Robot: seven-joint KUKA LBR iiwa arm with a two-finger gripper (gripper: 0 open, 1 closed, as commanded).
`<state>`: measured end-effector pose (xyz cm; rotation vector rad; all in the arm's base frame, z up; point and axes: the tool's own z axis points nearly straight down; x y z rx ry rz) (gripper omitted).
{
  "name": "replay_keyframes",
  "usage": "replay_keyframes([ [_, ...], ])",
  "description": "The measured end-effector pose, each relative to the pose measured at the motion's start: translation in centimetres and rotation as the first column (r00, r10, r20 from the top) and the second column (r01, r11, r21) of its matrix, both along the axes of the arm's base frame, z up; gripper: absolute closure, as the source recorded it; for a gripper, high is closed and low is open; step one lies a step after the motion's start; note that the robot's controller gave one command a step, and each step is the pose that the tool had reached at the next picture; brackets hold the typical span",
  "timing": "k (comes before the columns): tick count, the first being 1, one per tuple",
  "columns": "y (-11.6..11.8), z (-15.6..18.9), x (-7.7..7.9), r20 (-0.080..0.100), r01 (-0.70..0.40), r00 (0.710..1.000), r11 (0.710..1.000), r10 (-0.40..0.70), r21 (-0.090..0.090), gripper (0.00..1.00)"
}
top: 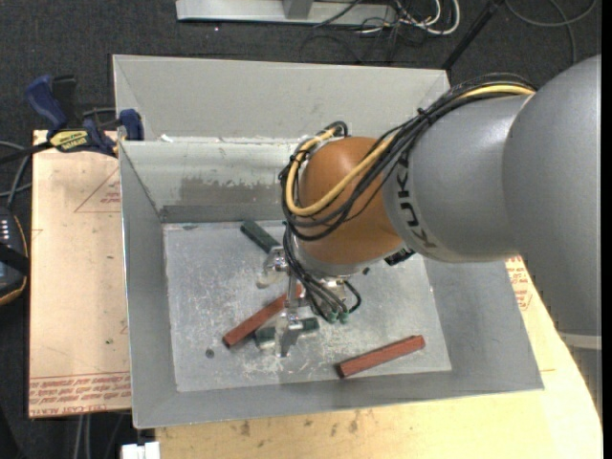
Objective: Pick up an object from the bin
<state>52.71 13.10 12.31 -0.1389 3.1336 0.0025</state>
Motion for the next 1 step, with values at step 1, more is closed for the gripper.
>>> replay_keyframes([
  [1, 0.54, -4.28, 0.66, 0.017, -0.071, 0.997, 0.997, 0.071, 0.004, 1.00],
])
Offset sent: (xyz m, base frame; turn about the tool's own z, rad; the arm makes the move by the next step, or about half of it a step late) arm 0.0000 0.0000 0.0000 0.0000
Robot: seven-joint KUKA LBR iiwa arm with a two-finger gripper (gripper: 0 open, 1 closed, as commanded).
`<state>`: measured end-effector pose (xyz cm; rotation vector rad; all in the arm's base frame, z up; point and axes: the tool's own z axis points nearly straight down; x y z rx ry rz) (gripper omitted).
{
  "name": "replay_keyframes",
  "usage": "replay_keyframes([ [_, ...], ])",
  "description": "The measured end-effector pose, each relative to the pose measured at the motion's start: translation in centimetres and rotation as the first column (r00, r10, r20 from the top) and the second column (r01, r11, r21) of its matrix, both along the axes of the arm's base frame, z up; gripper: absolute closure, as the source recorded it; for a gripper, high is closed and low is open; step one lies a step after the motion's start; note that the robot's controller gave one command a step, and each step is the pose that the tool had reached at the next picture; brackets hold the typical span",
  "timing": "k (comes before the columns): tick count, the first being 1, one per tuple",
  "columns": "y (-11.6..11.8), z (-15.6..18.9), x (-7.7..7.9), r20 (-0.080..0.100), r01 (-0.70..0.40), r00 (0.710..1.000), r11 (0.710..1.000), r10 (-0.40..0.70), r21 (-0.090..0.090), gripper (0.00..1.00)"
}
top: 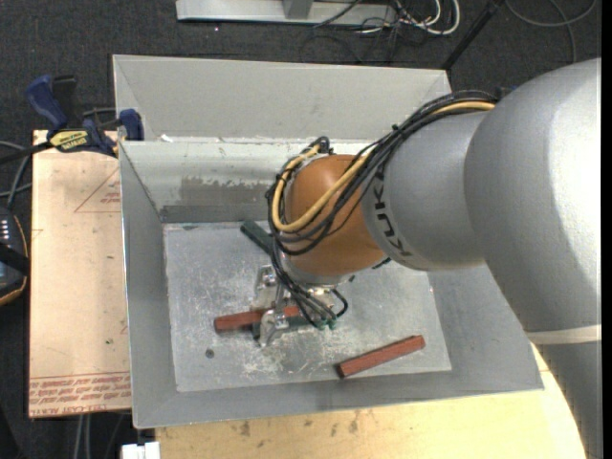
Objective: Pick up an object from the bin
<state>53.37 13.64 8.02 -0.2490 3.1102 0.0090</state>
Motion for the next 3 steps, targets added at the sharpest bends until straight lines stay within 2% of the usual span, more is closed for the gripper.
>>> replay_keyframes([
  [1, 0.0, 0.0, 0.0, 0.000, 0.000, 1.000, 1.000, 0.000, 0.000, 1.00],
  [2, 1.0, 2.7, 0.5, -0.023, 0.007, 1.000, 1.000, -0.008, -0.007, 1.00],
  [3, 0.8, 18.4, 0.6, -0.018, -0.078, 0.997, 0.997, 0.078, -0.006, 1.00],
])
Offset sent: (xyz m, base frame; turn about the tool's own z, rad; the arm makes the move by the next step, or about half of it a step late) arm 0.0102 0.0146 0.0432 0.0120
